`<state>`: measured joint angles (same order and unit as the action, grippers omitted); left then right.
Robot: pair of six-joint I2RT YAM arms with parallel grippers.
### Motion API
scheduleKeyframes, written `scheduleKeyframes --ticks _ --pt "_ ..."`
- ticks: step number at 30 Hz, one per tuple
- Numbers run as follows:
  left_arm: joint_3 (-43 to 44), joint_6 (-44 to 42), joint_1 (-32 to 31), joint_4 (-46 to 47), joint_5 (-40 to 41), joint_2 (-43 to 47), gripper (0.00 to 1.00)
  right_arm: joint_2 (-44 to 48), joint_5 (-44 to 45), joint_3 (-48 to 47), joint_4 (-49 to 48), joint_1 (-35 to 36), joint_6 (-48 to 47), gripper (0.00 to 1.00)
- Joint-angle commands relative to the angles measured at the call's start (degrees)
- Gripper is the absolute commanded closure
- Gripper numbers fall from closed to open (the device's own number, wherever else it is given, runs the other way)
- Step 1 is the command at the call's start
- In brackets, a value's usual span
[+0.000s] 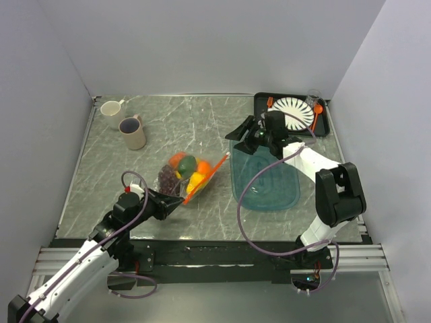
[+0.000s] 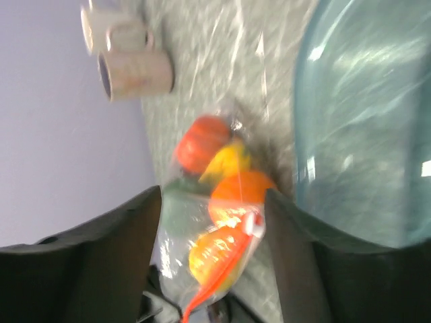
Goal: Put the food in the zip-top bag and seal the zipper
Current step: Zip the zipper food storage bag at the center of the board, then place the zipper food storage bag at the center of the board.
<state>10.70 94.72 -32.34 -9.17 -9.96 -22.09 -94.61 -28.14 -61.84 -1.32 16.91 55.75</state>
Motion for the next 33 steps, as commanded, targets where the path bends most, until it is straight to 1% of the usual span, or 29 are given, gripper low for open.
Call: scheduleKeyframes --ticks 1,4,12,17,20,22,29,33 --pt "3.3 -3.6 0.0 3.3 -1.6 -4.0 0.99 6.1 4.7 2.0 -2.2 -0.9 -1.3 0.23" --pt "4.2 -4.9 0.0 3.9 -2.1 -5.6 0.99 9.3 4.4 4.4 -1.0 -0.6 -1.7 0.21" --pt "4.2 -5.1 -0.1 8.0 -3.3 -7.5 0.99 17.3 4.2 10.7 3.0 4.8 -2.7 0.21" --pt "5.0 -6.0 -0.1 10.9 -4.6 -10.2 0.99 15.5 3.8 10.9 5.1 9.1 -2.7 0.21" --pt "5.5 -6.4 -0.1 12.3 -5.8 -11.6 0.99 12.9 3.3 10.7 3.0 11.7 -1.1 0.25" --pt "5.5 -6.4 -0.1 13.3 -6.3 -12.1 0.99 10.9 3.8 8.6 3.9 13.6 -0.8 0.28" --pt "4.6 -6.1 -0.1 16.3 -8.2 -12.4 0.99 4.2 4.0 4.9 3.3 16.8 0.3 0.35" --pt "4.3 -6.2 -0.1 17.7 -9.3 -12.6 0.99 2.9 3.6 3.1 2.3 16.8 -0.4 0.50"
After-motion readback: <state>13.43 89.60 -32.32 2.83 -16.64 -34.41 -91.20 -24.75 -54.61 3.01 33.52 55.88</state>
